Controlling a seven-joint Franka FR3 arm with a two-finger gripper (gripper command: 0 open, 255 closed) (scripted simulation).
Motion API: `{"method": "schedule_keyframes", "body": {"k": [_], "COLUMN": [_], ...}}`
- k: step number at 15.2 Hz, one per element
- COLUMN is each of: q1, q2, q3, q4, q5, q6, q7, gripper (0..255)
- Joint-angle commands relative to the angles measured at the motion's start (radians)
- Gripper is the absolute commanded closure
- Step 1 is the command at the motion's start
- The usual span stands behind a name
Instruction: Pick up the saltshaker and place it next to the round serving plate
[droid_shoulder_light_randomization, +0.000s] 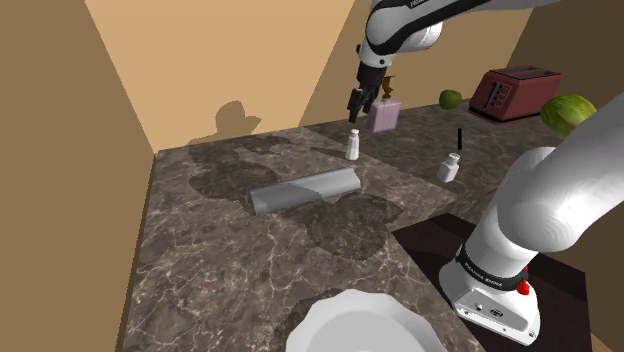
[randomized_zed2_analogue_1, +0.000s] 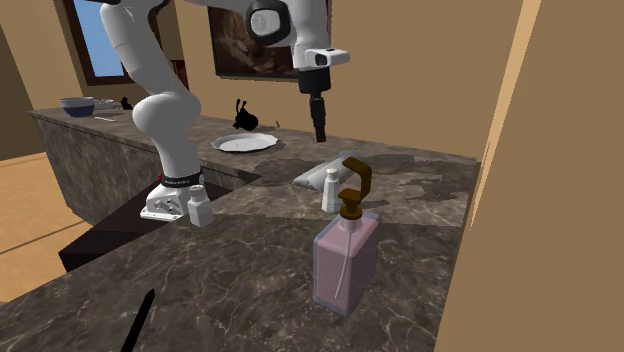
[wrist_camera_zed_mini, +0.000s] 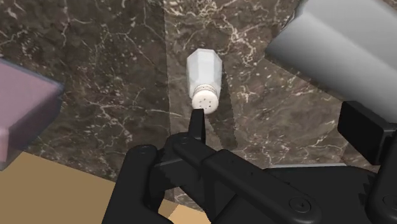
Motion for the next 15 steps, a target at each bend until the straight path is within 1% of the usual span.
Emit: {"method": "schedule_keyframes", "body": {"k": [1,4,12,15], "q1": [-0.001,0.000,0.004,0.004], "q2": [0.066,0.179,0.262,0.262], "q3": [-0.027,-0.063,-0.069,-0.069], "q4": [0.027,0.078,0.048,0.048], "q5": [0.015,0.056,0.099,0.099], "q6": [0.039,0.096,0.202,0.202], "q7": [-0.042,-0.109,-0.143,-0.143], "gripper": [0,0,0,0]}}
